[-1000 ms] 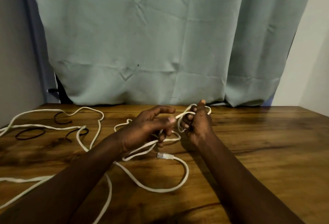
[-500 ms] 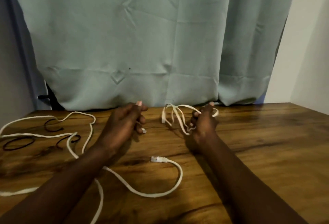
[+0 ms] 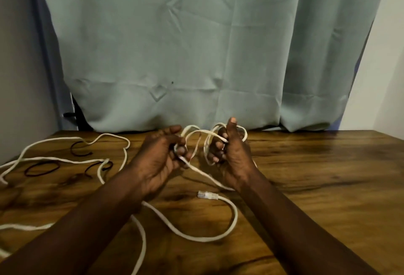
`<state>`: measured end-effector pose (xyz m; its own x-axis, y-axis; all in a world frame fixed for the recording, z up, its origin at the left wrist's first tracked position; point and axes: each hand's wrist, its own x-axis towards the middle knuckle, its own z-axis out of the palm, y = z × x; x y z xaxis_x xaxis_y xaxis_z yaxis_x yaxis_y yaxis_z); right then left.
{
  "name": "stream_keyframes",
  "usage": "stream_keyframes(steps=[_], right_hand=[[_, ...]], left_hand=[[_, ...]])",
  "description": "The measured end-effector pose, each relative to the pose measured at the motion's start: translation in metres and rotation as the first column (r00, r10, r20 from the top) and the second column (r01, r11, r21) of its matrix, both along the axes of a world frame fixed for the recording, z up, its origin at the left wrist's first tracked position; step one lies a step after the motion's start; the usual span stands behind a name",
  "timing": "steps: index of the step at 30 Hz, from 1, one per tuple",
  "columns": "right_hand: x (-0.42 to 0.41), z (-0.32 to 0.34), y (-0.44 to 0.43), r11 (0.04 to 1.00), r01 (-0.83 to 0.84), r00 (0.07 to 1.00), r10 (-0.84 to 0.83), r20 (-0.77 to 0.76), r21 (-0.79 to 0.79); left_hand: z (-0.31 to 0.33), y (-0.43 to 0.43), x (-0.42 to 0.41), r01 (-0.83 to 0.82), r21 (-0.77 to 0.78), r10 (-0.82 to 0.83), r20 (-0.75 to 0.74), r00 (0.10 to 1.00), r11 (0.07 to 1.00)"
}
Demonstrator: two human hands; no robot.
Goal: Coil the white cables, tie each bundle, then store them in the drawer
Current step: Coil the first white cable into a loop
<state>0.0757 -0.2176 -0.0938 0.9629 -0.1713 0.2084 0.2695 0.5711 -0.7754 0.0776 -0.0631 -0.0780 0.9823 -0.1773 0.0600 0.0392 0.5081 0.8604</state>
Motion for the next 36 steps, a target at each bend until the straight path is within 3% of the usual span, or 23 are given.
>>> stream_keyframes(steps=[1,2,3,4,6,7,10,12,13,14,15,16,18,19,20,23,25,28,30,33,36], right_hand=[[0.002,0.001,-0.005,0.997,-0.022,1.0,0.022,0.002,0.069],[0.004,0.002,-0.01,0.991,-0.029,1.0,0.029,0.006,0.133],[0.006,0.003,-0.017,0.982,-0.026,1.0,0.025,0.012,0.187],[0.007,0.004,-0.023,0.972,-0.026,1.0,0.022,0.021,0.232],[0.007,0.005,-0.031,0.953,-0.047,0.999,0.038,0.036,0.3],[0.007,0.005,-0.034,0.944,-0.063,0.998,0.053,0.039,0.323],[0.005,0.005,-0.034,0.93,-0.125,0.992,0.112,0.059,0.346],[0.005,0.005,-0.031,0.933,-0.177,0.984,0.162,0.072,0.313],[0.005,0.004,-0.029,0.936,-0.197,0.98,0.184,0.071,0.292],[0.005,0.004,-0.026,0.939,-0.213,0.977,0.202,0.068,0.272],[0.006,0.003,-0.024,0.943,-0.221,0.975,0.213,0.061,0.247],[0.007,0.001,-0.022,0.951,-0.219,0.976,0.213,0.051,0.216],[0.009,-0.001,-0.02,0.969,-0.195,0.981,0.193,0.026,0.154],[0.01,-0.002,-0.02,0.973,-0.185,0.983,0.184,0.017,0.139],[0.01,-0.001,-0.02,0.974,-0.181,0.983,0.181,0.014,0.134],[0.008,0.0,-0.021,0.979,-0.182,0.983,0.182,0.012,0.086],[0.004,0.002,-0.022,0.972,-0.231,0.973,0.23,-0.013,-0.038],[-0.003,0.005,-0.021,0.907,-0.346,0.938,0.336,-0.082,-0.239],[-0.005,0.008,-0.021,0.883,-0.352,0.936,0.323,-0.141,-0.311],[-0.008,0.013,-0.024,0.848,-0.358,0.933,0.309,-0.184,-0.39],[-0.012,0.017,-0.027,0.795,-0.505,0.863,0.457,-0.216,-0.335]], left_hand=[[0.003,0.006,0.005,-0.063,0.008,0.063,0.0,0.998,0.998],[0.004,0.014,0.011,-0.175,0.107,0.17,0.055,0.984,0.979],[0.003,0.023,0.018,-0.34,0.283,0.295,0.19,0.936,0.897],[0.0,0.033,0.025,-0.535,0.451,0.381,0.39,0.838,0.715],[-0.009,0.052,0.032,-0.767,0.582,0.298,0.707,0.642,0.27],[-0.013,0.058,0.033,-0.78,0.616,0.194,0.756,0.625,0.11],[-0.024,0.053,0.032,-0.646,0.671,-0.084,0.667,0.74,-0.363],[-0.028,0.043,0.034,-0.655,0.525,-0.265,0.633,0.727,-0.544],[-0.03,0.038,0.036,-0.714,0.458,-0.359,0.641,0.678,-0.53],[-0.031,0.033,0.036,-0.783,0.44,-0.437,0.657,0.614,-0.439],[-0.031,0.029,0.034,-0.833,0.48,-0.48,0.682,0.551,-0.275],[-0.031,0.024,0.03,-0.825,0.564,-0.469,0.721,0.511,-0.032],[-0.032,0.014,0.018,-0.559,0.684,-0.338,0.724,0.602,0.47],[-0.033,0.009,0.013,-0.398,0.673,-0.302,0.677,0.671,0.624],[-0.034,0.004,0.01,-0.271,0.641,-0.275,0.619,0.736,0.718],[-0.03,-0.001,0.008,-0.129,0.512,-0.148,0.465,0.873,0.849],[-0.024,-0.004,0.007,-0.093,0.349,-0.036,0.346,0.938,0.932],[-0.012,-0.004,0.014,-0.137,0.111,0.109,0.227,0.968,0.984],[-0.003,0.003,0.021,-0.209,0.016,0.203,0.185,0.962,0.978],[0.006,0.022,0.033,-0.411,0.048,0.396,0.19,0.898,0.91],[0.006,0.035,0.047,-0.516,0.086,0.495,0.185,0.849,0.852]])
